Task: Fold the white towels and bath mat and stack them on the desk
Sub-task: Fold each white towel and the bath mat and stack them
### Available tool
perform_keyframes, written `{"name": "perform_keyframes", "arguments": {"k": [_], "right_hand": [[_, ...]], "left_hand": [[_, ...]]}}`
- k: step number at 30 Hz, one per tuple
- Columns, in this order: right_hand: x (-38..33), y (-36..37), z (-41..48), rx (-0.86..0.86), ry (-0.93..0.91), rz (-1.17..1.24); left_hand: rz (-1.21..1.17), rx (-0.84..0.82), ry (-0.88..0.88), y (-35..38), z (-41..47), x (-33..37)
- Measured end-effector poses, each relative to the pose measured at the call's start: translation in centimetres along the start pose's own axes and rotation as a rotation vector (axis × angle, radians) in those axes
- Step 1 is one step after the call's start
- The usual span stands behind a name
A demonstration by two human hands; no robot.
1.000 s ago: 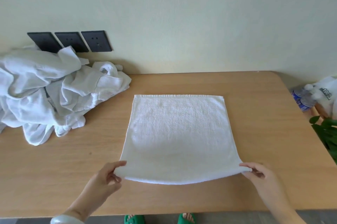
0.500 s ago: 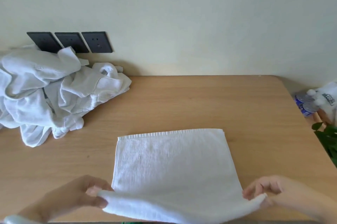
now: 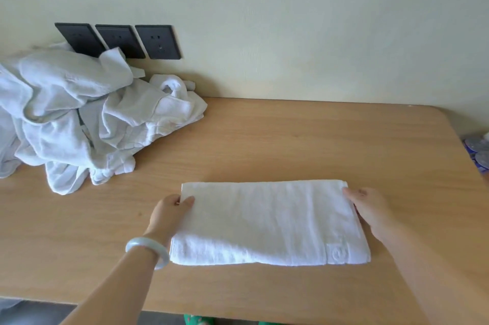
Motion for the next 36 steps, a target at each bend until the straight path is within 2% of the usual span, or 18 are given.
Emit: {"name": "perform_keyframes", "arguments": {"k": [6, 10, 14, 15, 17, 18, 19, 21, 22, 24, 26, 30, 34, 36], "right_hand": [[-1.0, -0.2, -2.1, 0.193, -0.111, -0.153], [-0.5, -0.3, -2.3, 0.255, -0.097, -0.147], [-0.8, -0.3, -3.2, 0.316, -0.059, -0.269], [-1.6, -0.3, -4.0, 0.390, -0.088, -0.366], [-4.5, 1.8, -6.6, 0.550, -0.323, -0.596], [-6.1, 4.3, -8.5, 0.541, -0.509, -0.638], [-7.3, 7.7, -10.6, 0.444, -0.694, -0.655], [-8.2, 15.3, -14.8, 0.131, -1.020, -0.732], [-7.9, 18.7, -16.3, -0.023, -1.124, -0.798], [-7.1, 23.7, -17.7, -0.212, -1.259, -0.920], [-6.5, 26.3, -17.3, -0.252, -1.283, -1.006], [-5.6, 27.1, -16.0, -0.117, -1.305, -1.069], [-5.5, 27.3, -16.0, -0.105, -1.320, -1.074], [-5.7, 27.2, -16.1, -0.117, -1.312, -1.080]], "left_hand": [[0.139, 0.122, 0.099, -0.1, -0.8, 1.0], [0.098, 0.151, 0.016, -0.8, -0.9, -0.2], [0.081, 0.085, -0.034, -1.1, -2.4, -1.3], [0.076, 0.063, -0.047, -1.0, -2.9, -1.7], [0.058, 0.028, -0.076, -0.7, -3.7, -2.4], [0.028, 0.012, -0.089, -0.5, -3.8, -2.7], [-0.010, -0.010, -0.098, -0.3, -3.9, -3.1], [-0.060, -0.055, -0.108, -0.1, -4.1, -3.4], [-0.071, -0.075, -0.108, 0.0, -4.2, -3.5], [-0.076, -0.081, -0.081, 0.2, -4.4, -3.4], [-0.021, -0.065, -0.018, 0.1, -4.8, -2.7], [0.067, -0.023, 0.158, -0.3, -6.2, -2.0], [0.066, 0.036, 0.198, -0.6, -7.4, -1.8], [0.209, 0.077, 0.239, -0.9, -7.7, -1.2]]}}
Point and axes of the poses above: each hand's wrist, its own z-axis towards the middle knuckle, its own y-axis out of the palm, x = y × z, the point moved 10 cm from there along z, towards the middle knuckle, and after that the axes turned 14 degrees about y, right-handed, at the moved point
